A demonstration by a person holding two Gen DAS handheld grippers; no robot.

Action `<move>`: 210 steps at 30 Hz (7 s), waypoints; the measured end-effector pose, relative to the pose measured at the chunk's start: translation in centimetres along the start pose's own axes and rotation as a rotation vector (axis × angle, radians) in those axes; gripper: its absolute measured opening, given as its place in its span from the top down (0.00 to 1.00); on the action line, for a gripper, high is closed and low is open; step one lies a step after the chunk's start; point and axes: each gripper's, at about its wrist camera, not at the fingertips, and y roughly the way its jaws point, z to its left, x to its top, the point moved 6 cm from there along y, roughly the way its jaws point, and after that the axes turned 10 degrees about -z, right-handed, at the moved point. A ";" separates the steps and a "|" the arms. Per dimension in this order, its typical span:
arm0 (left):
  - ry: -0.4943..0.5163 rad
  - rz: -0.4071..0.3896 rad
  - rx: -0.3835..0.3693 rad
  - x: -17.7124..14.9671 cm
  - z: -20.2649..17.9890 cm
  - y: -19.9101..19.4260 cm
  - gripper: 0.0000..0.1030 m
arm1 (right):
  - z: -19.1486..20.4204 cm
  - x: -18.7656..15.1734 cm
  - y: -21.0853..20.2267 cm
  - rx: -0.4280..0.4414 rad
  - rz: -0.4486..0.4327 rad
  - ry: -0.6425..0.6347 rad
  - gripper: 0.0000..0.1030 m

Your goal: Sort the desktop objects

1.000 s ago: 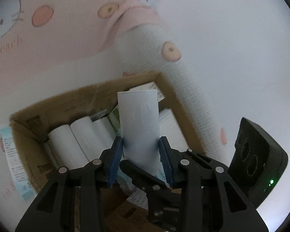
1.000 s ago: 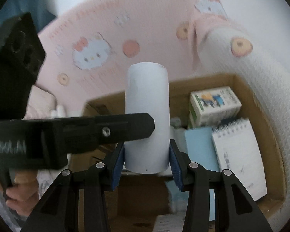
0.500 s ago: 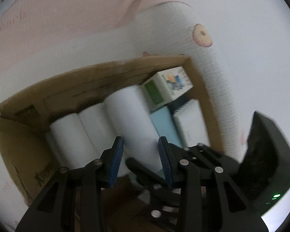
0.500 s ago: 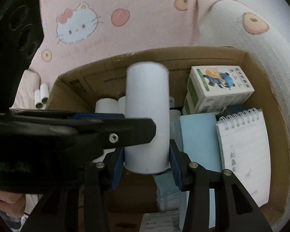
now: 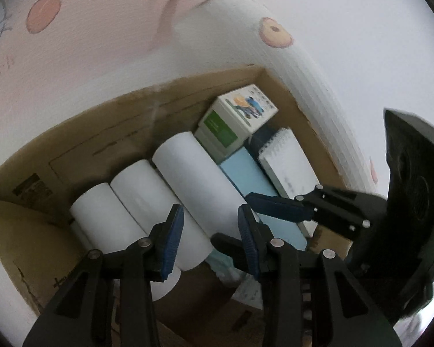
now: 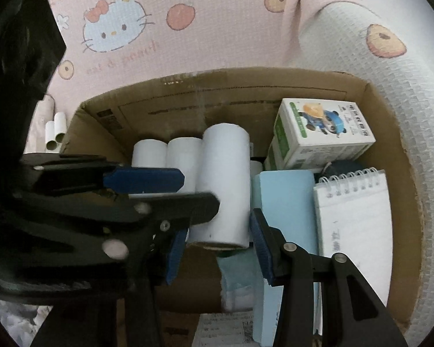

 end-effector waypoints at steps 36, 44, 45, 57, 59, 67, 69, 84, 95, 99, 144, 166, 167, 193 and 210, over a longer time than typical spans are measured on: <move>-0.128 0.064 0.122 1.6 1.9 1.8 0.91 | -1.4 0.9 1.0 -0.026 0.099 0.079 0.80; -0.151 -0.026 0.124 1.5 1.8 1.0 0.91 | -1.1 1.5 1.9 -0.042 0.071 0.065 0.79; -0.151 -0.033 0.127 1.5 1.7 1.0 0.91 | -0.9 1.5 1.8 -0.045 0.072 0.067 0.79; -0.183 -0.257 0.064 2.3 1.1 -2.9 0.66 | -0.4 2.1 -2.0 -0.015 -0.058 0.145 0.79; -0.185 -0.284 0.027 2.6 0.8 -4.0 0.66 | 0.2 2.4 -3.8 -0.018 -0.105 0.138 0.79; -0.153 -0.442 -0.064 0.1 1.7 -10.9 1.00 | 3.8 3.3 -8.3 0.015 -0.255 0.105 0.79; -0.137 -0.448 -0.054 -1.0 2.0 -12.1 1.00 | 4.5 3.0 -9.3 -0.012 -0.276 0.062 0.79; -0.058 -0.442 0.076 -10.5 11.5 -17.8 0.99 | 13.4 -0.3 -10.2 -0.072 -0.304 -0.204 0.79; -0.153 -0.538 0.231 -15.5 21.8 -21.5 1.00 | 22.5 -0.8 -7.6 -0.070 -0.325 -0.446 0.79; -0.235 -0.650 0.211 -14.9 23.6 -23.8 1.00 | 25.5 -0.7 -6.0 -0.112 -0.329 -0.548 0.79; -1.117 -0.838 -0.007 -12.3 47.1 -27.2 0.46 | 42.9 7.3 18.6 0.352 -0.102 -0.424 0.63; -1.055 -0.617 0.100 -10.9 47.3 -22.8 0.60 | 44.9 5.9 25.5 0.354 -0.026 -0.441 0.61; -1.055 -0.617 0.102 -10.8 47.4 -22.8 0.62 | 45.0 5.8 25.4 0.350 -0.032 -0.450 0.61; -0.900 -0.302 0.020 -17.8 38.1 -18.0 0.68 | 36.7 -1.1 18.8 0.290 0.070 -0.152 0.62; -0.831 -0.295 -0.003 -19.9 30.8 -15.0 0.68 | 34.0 -5.7 14.3 0.355 0.034 0.133 0.75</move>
